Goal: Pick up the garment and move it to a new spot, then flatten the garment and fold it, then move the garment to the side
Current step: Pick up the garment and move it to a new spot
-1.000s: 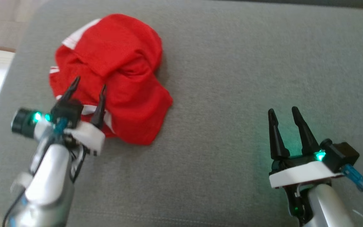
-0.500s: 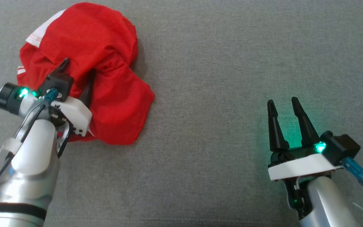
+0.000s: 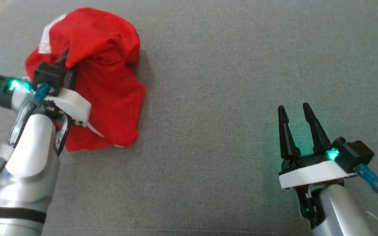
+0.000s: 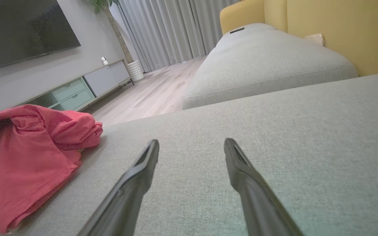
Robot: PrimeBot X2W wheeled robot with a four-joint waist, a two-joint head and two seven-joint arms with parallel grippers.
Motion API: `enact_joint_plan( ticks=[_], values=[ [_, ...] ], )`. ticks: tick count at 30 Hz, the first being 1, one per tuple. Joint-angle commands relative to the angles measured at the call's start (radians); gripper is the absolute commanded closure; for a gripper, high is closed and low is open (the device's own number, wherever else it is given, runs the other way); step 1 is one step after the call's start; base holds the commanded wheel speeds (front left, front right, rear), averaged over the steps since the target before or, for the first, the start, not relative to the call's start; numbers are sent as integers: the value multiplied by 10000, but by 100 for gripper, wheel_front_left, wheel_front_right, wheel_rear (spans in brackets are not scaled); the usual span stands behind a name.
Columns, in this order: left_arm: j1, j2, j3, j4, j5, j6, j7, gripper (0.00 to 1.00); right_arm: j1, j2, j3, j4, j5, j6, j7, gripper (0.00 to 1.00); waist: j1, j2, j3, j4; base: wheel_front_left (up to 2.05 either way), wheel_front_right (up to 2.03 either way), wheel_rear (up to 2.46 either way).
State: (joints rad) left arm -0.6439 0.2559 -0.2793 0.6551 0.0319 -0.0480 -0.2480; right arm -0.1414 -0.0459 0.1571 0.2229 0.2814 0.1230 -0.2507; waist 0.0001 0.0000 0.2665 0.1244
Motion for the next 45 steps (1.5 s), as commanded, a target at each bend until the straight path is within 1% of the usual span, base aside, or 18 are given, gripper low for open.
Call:
enact_joint_plan(
  ticks=[1,7,9,15,18,25,30,36,38,39,41,45],
  values=[
    [-200,580,446,-603,-71,174,-120,100,-88,-43,238,-244,93,77,-111,0,-1,0,-245,38,0,0,0],
    [303,749,747,-2466,-289,600,-134,100,69,-43,241,-169,230,77,-111,0,-1,0,-840,110,0,0,0],
    [476,749,825,-3059,-393,681,-134,100,124,-43,257,-139,261,77,-111,0,-1,0,-1003,113,0,0,0],
    [967,562,629,-4295,-643,565,-107,100,151,-43,283,-96,321,77,-111,0,-1,0,-1270,-108,0,0,0],
    [1131,423,369,-4835,-637,509,54,100,159,-43,259,-83,368,77,-111,0,-1,0,-1328,-306,0,0,0],
    [1395,-184,-534,-5906,-585,351,555,100,101,-43,297,-83,532,77,-111,0,-1,0,-1297,-959,0,0,0],
    [1318,-789,-1111,-6067,-565,389,704,100,-14,-43,338,-118,618,77,-111,0,-1,0,-1127,-1585,0,0,0],
    [1002,-1439,-1593,-5624,-618,497,586,100,-166,-43,395,-180,744,77,-111,0,-1,0,-800,-2488,0,0,0],
    [824,-1596,-1710,-5412,-654,559,517,100,-208,-43,410,-199,784,77,-111,0,-1,0,-694,-2783,0,0,0],
    [824,-1596,-1710,-5412,-654,559,517,100,-208,-43,410,-199,784,77,-111,0,-1,0,-694,-2783,0,0,0],
    [609,-1741,-1813,-5183,-737,637,433,100,-251,-43,405,-218,845,77,-111,0,-1,0,-589,-3042,0,0,0],
    [92,-1914,-1958,-4666,-825,912,241,100,-351,-43,510,-282,954,77,-111,0,-1,0,-387,-3519,0,0,0]
  ],
)
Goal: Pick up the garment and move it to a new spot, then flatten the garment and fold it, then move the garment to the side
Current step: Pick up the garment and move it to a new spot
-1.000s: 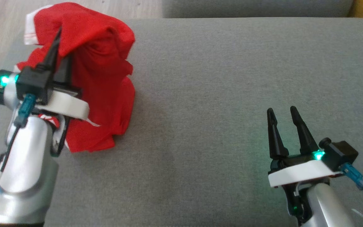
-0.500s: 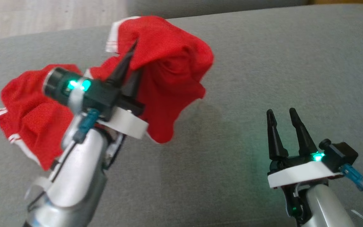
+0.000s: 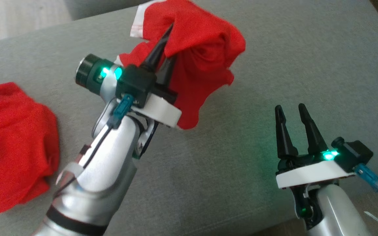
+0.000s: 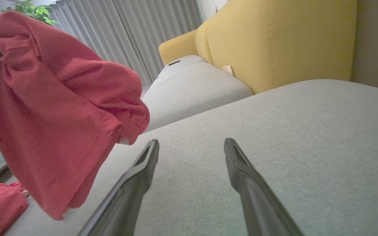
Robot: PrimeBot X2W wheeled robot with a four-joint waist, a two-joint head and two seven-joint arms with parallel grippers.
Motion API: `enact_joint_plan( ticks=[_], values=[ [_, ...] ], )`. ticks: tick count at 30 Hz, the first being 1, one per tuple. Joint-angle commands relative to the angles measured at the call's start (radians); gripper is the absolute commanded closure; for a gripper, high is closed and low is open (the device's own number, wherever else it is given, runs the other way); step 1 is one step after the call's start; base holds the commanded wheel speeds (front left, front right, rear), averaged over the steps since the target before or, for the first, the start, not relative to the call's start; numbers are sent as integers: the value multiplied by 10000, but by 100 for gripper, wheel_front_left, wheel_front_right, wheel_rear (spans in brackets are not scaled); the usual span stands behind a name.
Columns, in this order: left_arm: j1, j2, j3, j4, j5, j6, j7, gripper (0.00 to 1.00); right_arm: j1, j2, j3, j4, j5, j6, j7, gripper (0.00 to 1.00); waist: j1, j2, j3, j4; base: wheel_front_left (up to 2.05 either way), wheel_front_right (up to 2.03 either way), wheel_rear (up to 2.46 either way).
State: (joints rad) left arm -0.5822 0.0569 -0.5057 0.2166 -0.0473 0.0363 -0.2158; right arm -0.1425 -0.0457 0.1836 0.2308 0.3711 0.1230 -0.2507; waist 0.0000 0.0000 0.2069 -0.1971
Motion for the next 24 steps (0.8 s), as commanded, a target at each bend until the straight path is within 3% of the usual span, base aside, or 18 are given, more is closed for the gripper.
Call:
enact_joint_plan(
  ticks=[1,6,7,11,15,19,24],
  values=[
    [-639,49,276,-111,-76,133,-125,100,-358,-45,256,-384,82,77,-111,0,0,0,259,-391,0,0,0],
    [-1083,-27,124,1147,-305,448,-288,100,-384,-45,266,-433,144,77,-111,0,0,0,491,-679,0,0,0],
    [-1141,-35,92,1462,-364,508,-316,2,-388,-45,269,-437,142,77,-111,0,0,0,524,-698,0,0,0],
    [-1291,-50,-144,2722,-410,640,-390,0,-394,-45,212,-451,105,77,-111,0,0,0,587,-655,0,0,0],
    [-1220,-56,-127,3141,-614,739,-447,0,-389,-45,40,-437,-30,77,-111,0,0,0,503,-289,0,0,0],
    [-815,60,202,2374,-755,870,-455,0,-326,-45,-131,-410,-198,77,-111,0,0,0,269,313,0,0,0],
    [595,644,642,688,-703,981,-457,0,-185,-45,-374,-380,-568,77,-111,0,0,0,-273,1275,0,0,0]
  ],
)
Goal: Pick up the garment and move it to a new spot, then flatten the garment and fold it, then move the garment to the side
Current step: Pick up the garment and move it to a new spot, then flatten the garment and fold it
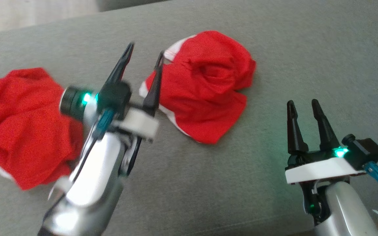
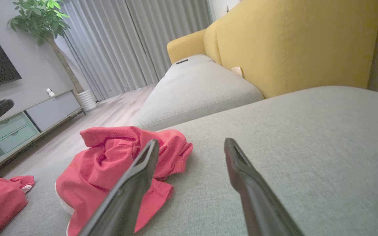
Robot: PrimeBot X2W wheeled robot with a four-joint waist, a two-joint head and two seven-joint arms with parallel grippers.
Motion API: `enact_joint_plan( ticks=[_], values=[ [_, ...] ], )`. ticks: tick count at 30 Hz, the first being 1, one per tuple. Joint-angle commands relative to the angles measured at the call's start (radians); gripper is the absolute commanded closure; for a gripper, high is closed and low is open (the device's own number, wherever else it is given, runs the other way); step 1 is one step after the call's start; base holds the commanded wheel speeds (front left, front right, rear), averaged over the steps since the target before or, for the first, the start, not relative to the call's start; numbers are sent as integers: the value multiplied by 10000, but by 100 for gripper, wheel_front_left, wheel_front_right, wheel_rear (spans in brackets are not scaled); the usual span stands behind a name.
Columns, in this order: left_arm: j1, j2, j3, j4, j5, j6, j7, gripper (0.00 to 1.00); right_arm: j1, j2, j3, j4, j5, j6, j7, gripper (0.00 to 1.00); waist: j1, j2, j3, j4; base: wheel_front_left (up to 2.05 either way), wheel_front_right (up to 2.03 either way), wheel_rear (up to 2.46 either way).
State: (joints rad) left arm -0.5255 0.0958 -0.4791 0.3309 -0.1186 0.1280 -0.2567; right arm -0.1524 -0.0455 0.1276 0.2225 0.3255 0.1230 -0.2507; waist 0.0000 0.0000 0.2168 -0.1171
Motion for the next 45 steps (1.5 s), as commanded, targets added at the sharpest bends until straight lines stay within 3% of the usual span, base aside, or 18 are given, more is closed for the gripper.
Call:
enact_joint_plan(
  ticks=[1,10,19,32,45],
  values=[
    [334,327,444,-730,3,83,-49,0,-53,-47,142,-283,-179,77,-111,0,0,0,-470,627,0,0,0],
    [3266,458,1142,-2647,89,570,-50,0,302,-47,-252,-187,-574,77,-111,0,0,0,-1209,1544,0,0,0],
    [4706,76,1672,-3242,139,513,-50,0,826,-47,-435,-208,-711,77,-111,0,0,0,-1690,1894,0,0,0],
    [4738,-279,1859,-2994,395,-38,-51,0,797,-47,55,-103,-1280,77,-111,0,0,0,-1388,2255,0,0,0],
    [4163,-435,1725,-2828,320,-262,-51,0,-340,-47,1664,2314,-2185,77,366,0,0,0,-607,3115,0,0,0]
  ],
)
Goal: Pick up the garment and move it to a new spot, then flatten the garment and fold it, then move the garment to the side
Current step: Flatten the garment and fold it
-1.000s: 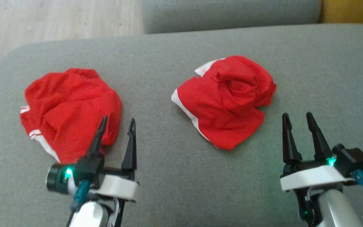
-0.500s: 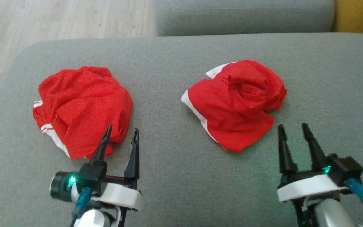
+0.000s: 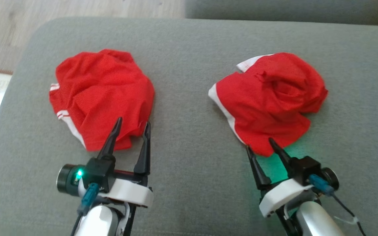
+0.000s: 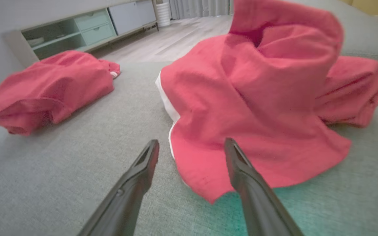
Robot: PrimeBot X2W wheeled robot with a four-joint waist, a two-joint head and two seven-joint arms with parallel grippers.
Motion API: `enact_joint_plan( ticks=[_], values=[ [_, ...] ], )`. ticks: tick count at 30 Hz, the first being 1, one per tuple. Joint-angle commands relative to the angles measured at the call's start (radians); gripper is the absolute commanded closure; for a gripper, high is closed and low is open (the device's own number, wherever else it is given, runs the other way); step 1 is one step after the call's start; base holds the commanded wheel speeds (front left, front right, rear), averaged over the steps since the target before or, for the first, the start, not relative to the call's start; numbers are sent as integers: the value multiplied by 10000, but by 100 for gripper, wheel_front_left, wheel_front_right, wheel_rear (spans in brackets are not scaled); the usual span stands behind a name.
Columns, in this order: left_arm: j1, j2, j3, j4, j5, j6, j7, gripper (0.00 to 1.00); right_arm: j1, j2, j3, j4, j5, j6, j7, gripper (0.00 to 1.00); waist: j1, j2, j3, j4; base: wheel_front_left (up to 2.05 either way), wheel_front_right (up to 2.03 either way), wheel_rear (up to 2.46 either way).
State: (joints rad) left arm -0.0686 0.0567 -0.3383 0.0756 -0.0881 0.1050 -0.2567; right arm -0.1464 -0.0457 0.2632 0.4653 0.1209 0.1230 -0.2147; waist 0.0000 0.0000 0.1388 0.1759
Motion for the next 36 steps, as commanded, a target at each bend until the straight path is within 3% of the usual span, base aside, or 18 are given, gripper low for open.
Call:
enact_joint_plan(
  ticks=[1,14,15,16,17,23,36],
  values=[
    [-437,-48,307,-266,7,-27,-51,0,-501,-45,365,71,-190,77,29,0,0,0,224,251,0,0,0],
    [-614,-62,167,-217,-184,109,-51,0,-1567,-45,-149,2220,-837,77,178,0,0,0,445,624,0,0,0],
    [-614,-62,175,-208,-193,124,-51,0,-1617,-45,-183,2349,-820,77,186,5,0,0,431,588,0,0,0],
    [-613,-62,185,-201,-203,130,-51,0,-1667,-45,-208,2456,-819,77,179,76,0,0,418,542,0,0,0],
    [-611,-63,199,-190,-204,127,-51,0,-1716,-45,-201,2541,-836,77,153,100,0,0,396,470,0,0,0],
    [-574,-63,235,-134,-176,83,-51,0,-1705,-45,-695,2751,-882,77,-49,100,0,0,211,-120,0,0,0],
    [-496,-64,106,-16,-157,23,-51,0,-555,-182,-3826,1833,-1687,77,335,100,0,0,-215,-1352,0,0,0]
  ],
)
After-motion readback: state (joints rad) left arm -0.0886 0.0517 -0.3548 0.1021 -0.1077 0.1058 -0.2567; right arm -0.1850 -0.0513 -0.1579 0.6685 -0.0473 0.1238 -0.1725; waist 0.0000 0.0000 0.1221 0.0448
